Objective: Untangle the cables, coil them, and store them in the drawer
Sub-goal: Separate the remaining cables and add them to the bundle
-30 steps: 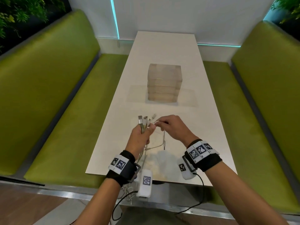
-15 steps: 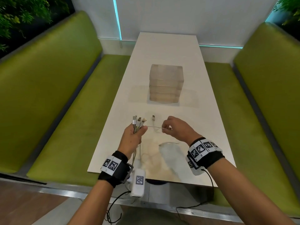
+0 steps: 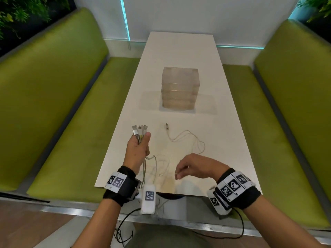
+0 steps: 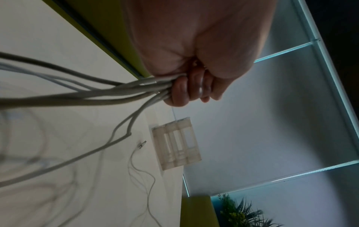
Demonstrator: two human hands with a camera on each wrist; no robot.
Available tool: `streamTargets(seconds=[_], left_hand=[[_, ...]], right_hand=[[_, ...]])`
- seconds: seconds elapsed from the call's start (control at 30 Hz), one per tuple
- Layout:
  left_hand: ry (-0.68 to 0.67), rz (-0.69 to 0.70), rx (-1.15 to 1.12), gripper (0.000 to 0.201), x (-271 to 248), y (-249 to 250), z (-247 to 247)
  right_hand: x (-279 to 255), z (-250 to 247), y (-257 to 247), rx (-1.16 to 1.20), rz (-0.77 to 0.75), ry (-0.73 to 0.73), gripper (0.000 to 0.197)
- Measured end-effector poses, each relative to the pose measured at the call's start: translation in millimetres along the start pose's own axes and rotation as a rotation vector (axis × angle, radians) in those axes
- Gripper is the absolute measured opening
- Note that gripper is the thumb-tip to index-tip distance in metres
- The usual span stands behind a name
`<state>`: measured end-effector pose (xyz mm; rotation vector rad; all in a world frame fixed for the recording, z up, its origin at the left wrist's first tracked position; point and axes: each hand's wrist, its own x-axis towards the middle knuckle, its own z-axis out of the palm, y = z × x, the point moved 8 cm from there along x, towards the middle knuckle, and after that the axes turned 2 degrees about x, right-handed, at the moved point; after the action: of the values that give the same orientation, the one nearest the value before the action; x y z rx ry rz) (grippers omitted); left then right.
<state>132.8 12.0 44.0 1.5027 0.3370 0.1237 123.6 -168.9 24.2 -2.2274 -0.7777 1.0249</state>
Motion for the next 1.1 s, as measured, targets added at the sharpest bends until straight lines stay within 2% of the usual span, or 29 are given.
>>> streamTargets(seconds=[0.17,0.23,0.37,0.43,0.5,0.57,0.6,0.67,0.7,0.83,0.9,0.93,1.0,1.07,1.1], left_hand=[[-0.028,-0.003,-0.067,0.026,-5.4,5.3,3.2],[-0.043,0.0,-0.086,0.028,-8.0,6.3,4.1],[-0.067,-0.006,-0.11,0.027,-11.7,8.6,2.7],[-0.084,-0.017,-0.123,0.023,-14.0,9.6,2.5],[-0.109,-0.031,-0.139,0.021,-16.7,9.5,5.0],[-0.134,-0.047,-0.159,0.019,-19.8,9.1,9.6],[-0.146,-0.053,-0.168,0.018,-21.4,9.0,12.4],[-0.162,-0.059,-0.19,0.017,-23.7,9.1,17.4],[-0.166,-0.059,-0.199,0.017,-24.2,9.6,19.1],[-0.159,-0.065,-0.211,0.017,-23.7,11.6,18.4],[-0.157,-0.07,-0.21,0.017,-22.8,10.9,15.8],[-0.156,-0.073,-0.204,0.017,-22.6,10.2,14.7],[-0.151,-0.075,-0.196,0.018,-22.6,8.7,14.0],[-0.14,-0.076,-0.186,0.018,-22.4,7.3,13.9],[-0.136,-0.075,-0.178,0.018,-22.3,6.7,14.5]], right_hand=[[3.6,56.0,3.9,-0.057,-0.027,-0.099,0.018],[6.5,78.5,6.9,-0.062,0.005,-0.139,0.02],[5.6,106.2,22.3,-0.1,0.144,-0.222,0.044],[6.1,89.2,26.1,-0.077,0.169,-0.114,0.04],[7.3,61.1,28.5,-0.005,0.177,0.088,0.035],[10.9,42.2,28.0,0.096,0.174,0.247,0.043],[14.6,40.1,25.3,0.135,0.159,0.267,0.051],[25.0,48.0,17.0,0.156,0.118,0.208,0.065],[29.7,54.9,12.8,0.138,0.098,0.164,0.064],[32.9,77.2,-1.2,-0.039,0.011,-0.035,0.033],[28.7,76.5,1.3,-0.024,0.012,-0.072,0.032],[27.7,67.5,6.0,-0.013,0.015,-0.018,0.033],[25.2,33.7,21.8,-0.033,0.039,0.203,0.037],[20.0,-0.3,46.7,-0.113,0.13,0.403,0.042],[18.2,-11.1,60.1,-0.177,0.185,0.449,0.046]])
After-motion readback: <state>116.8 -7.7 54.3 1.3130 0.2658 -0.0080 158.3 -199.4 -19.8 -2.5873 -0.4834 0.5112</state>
